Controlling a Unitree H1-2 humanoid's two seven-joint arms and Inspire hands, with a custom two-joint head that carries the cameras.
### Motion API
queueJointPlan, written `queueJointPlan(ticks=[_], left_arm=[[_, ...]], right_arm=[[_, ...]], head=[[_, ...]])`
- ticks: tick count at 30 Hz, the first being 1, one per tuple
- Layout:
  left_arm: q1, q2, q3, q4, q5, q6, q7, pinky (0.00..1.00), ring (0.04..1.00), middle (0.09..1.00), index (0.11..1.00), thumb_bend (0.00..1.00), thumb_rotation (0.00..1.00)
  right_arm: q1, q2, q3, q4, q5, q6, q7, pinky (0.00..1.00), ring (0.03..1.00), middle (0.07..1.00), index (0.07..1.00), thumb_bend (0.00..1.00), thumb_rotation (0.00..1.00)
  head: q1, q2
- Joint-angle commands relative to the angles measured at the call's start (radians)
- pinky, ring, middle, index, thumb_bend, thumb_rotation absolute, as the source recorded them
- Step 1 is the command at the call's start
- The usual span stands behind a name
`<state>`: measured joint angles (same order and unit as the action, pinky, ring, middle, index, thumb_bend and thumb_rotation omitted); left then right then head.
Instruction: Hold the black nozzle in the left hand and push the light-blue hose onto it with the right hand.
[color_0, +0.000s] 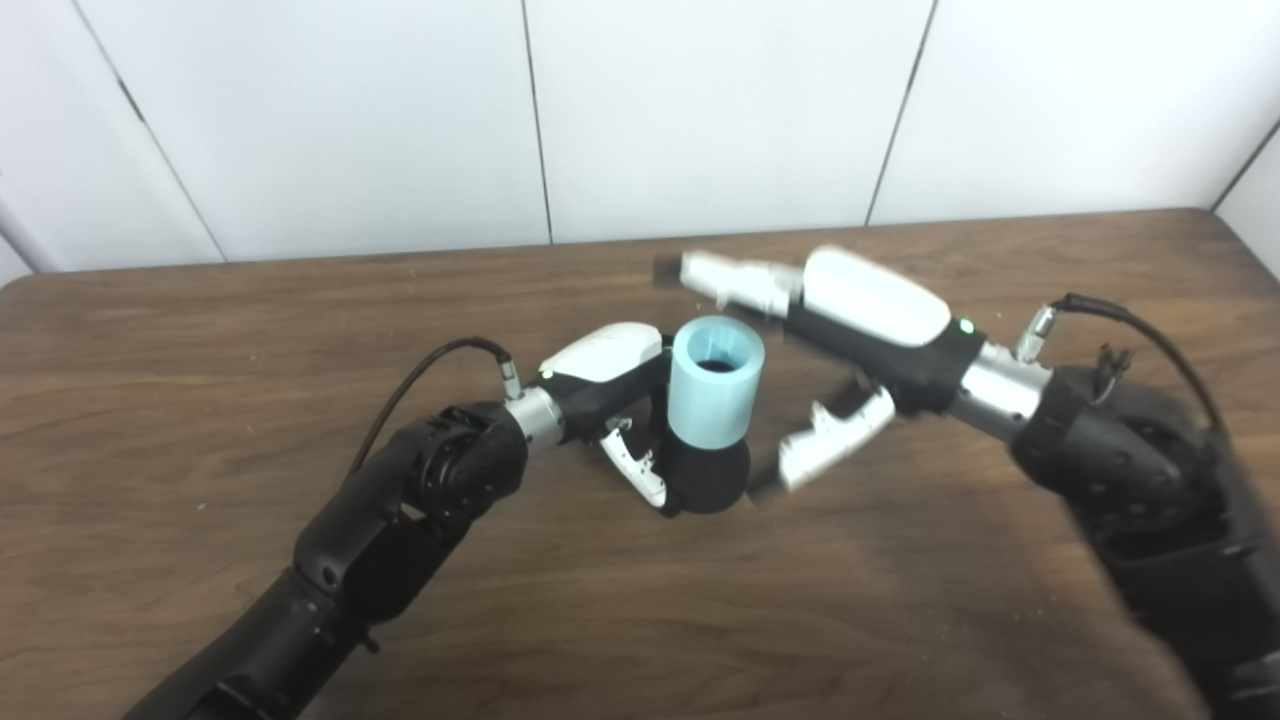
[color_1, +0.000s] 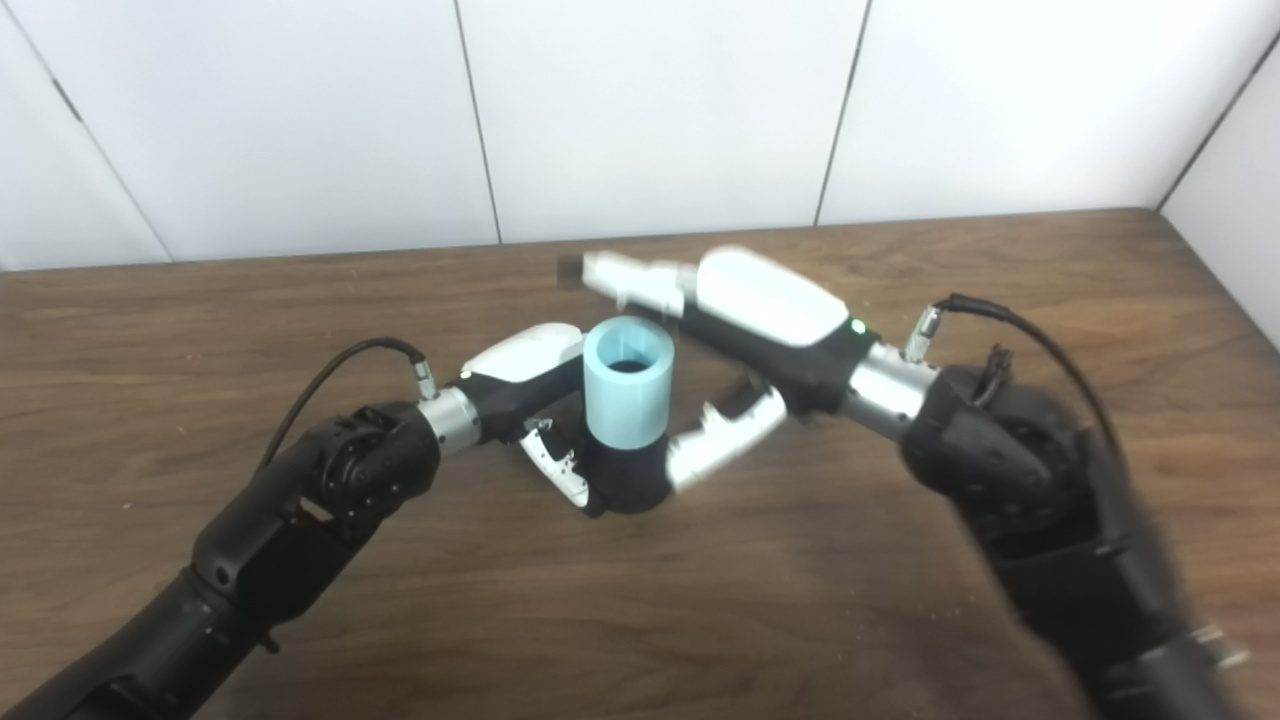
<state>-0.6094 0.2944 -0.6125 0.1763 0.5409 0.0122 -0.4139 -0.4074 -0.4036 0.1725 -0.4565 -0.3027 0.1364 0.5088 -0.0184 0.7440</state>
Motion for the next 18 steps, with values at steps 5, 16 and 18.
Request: queueJointPlan(ticks=[5, 16, 18], left_arm=[[0.043, 0.031, -0.031, 0.058, 0.041, 0.034, -0.078, 1.00, 0.597, 0.505, 0.471, 0.52, 0.00], [0.045, 0.032, -0.031, 0.054, 0.043, 0.034, -0.078, 1.00, 0.600, 0.503, 0.472, 0.52, 0.00], [0.046, 0.033, -0.029, 0.053, 0.042, 0.035, -0.077, 1.00, 0.600, 0.502, 0.473, 0.52, 0.00]], right_arm=[[-0.109, 0.045, -0.117, -0.026, 0.101, 0.169, -0.047, 0.60, 0.770, 0.879, 0.898, 0.71, 0.41], [-0.107, 0.064, -0.167, -0.027, 0.159, 0.301, -0.095, 0.59, 0.757, 0.881, 0.942, 0.68, 0.44], [-0.088, 0.086, -0.199, -0.010, 0.174, 0.324, -0.117, 0.57, 0.742, 0.870, 0.926, 0.61, 0.36]], head=[[0.000, -0.001], [0.000, 0.002], [0.005, -0.001]])
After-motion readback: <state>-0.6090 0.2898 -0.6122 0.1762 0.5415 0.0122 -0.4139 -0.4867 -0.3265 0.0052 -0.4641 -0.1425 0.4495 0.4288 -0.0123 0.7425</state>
